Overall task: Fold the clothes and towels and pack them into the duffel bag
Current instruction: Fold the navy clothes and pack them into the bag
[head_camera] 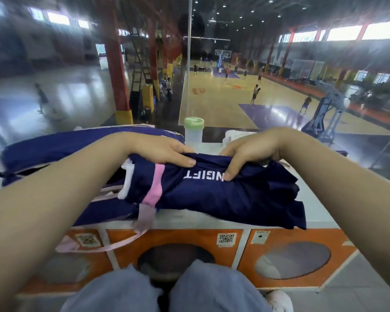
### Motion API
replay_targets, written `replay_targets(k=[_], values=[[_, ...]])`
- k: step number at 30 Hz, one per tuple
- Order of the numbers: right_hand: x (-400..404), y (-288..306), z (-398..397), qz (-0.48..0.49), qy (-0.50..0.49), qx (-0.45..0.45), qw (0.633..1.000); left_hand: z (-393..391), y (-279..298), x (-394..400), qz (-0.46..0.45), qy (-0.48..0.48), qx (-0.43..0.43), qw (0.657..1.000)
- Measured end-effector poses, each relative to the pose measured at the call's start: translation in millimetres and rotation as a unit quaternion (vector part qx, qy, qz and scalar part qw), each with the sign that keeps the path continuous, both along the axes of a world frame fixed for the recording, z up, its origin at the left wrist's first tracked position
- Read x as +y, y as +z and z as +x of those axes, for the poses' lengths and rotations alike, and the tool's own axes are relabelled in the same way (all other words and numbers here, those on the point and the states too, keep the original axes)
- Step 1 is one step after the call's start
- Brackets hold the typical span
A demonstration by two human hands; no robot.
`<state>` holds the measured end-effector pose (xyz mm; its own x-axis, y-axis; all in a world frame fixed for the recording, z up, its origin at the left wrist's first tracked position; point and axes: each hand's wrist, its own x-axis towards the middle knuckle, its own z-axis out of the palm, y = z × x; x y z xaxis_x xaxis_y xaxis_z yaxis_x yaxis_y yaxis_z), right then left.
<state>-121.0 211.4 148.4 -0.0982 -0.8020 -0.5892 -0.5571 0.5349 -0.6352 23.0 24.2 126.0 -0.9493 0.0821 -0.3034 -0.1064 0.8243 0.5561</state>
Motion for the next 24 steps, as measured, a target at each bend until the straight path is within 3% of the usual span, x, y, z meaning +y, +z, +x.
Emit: replay_targets(k=[5, 8, 10, 13, 15, 17, 19, 20, 24], values=[[-23.0, -26.2, 35.9, -0.017, 0.060, -0.108, 0.992, 62.0, -24.4, -28.8, 0.139, 0.034, -0.056, 0.988], [-24.0, -46.9, 51.5, -0.039, 0.072, -0.177, 0.981, 111.7, -45.9, -55.6, 0.344, 0.074, -0.086, 0.932], [-24.3, -60.8, 59.8, -0.077, 0.076, -0.193, 0.975, 139.9, -58.4, -65.6, 0.405, 0.116, -0.061, 0.905], [-27.2, -77.5, 69.9, -0.144, 0.027, -0.229, 0.962, 163.1, -63.9, -59.7, 0.420, 0.245, 0.078, 0.870], [-28.2, -85.8, 76.0, -0.186, -0.013, -0.249, 0.951, 168.9, -63.7, -51.1, 0.413, 0.342, 0.261, 0.803], [-28.3, -90.1, 83.7, -0.232, -0.043, -0.239, 0.942, 175.3, -63.2, -41.2, 0.336, 0.402, 0.457, 0.719], [-28.3, -89.6, 92.7, -0.272, -0.071, -0.217, 0.935, 181.8, -62.8, -29.3, 0.236, 0.425, 0.556, 0.674], [-28.2, -88.2, 97.9, -0.285, -0.080, -0.210, 0.932, 183.5, -62.9, -20.5, 0.186, 0.413, 0.573, 0.683], [-32.3, -89.2, 116.9, -0.324, -0.096, -0.168, 0.926, 176.8, -66.6, 6.6, 0.018, 0.300, 0.533, 0.791]])
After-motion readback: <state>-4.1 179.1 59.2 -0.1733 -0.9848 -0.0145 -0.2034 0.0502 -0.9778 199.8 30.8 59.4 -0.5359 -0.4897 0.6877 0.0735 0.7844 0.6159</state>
